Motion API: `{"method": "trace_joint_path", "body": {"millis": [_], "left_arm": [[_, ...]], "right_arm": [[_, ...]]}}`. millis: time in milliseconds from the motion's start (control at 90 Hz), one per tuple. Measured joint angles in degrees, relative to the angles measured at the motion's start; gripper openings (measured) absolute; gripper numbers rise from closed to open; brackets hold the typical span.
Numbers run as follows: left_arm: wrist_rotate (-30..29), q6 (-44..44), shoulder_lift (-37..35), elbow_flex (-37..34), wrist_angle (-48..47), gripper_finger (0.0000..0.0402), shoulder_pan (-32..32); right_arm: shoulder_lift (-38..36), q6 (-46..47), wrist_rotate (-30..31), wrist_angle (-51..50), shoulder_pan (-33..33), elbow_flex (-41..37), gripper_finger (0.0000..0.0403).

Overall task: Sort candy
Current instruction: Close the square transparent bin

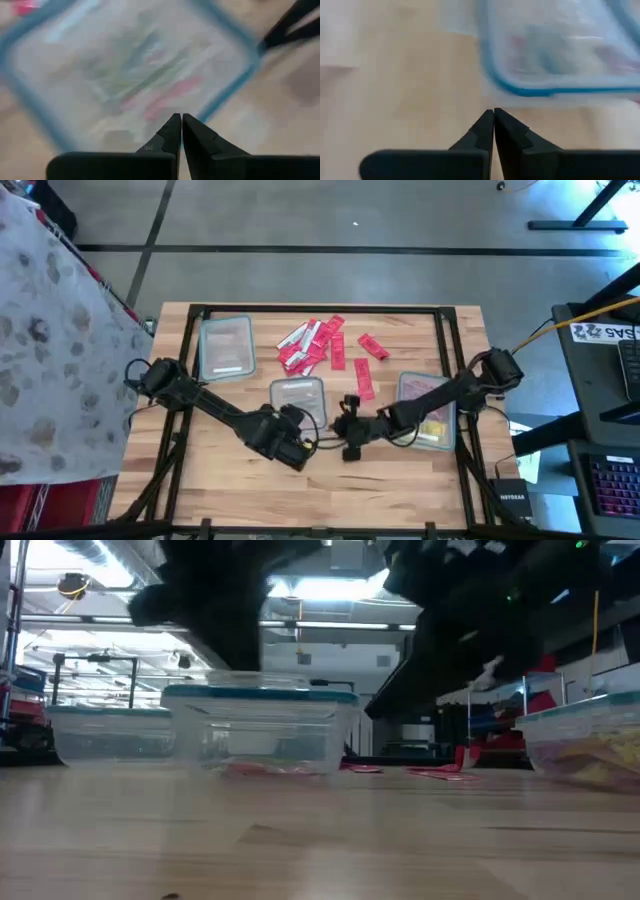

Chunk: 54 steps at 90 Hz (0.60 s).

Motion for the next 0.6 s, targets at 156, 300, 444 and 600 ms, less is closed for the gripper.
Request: {"method": "trace_joint_path", "body": {"millis": [156,300,444,600], "left_arm": [[0.9,7.0,0.0,0.1,11.0,0.0000,-0.1],[0.7,11.2,-0.1,0.1,15.6,0.0000,-0.1],[-0.4,9.7,-0.1,2.6,7.3,0.0000,-0.1],[-2.6,3.6,-0.2,3.7,-8.6,0.0000,0.4]], "right_arm": [[0.0,-2.5,-10.8,0.1,1.0,0.0,0.0000],[0.0,-2.5,-9.3,2.0,0.7,0.0,0.0000],[0.0,-1.6,-5.1,5.3,-0.2,0.0,0.0000],[0.1,-0.7,-4.4,5.2,-0.9,0.0,0.0000]]}}
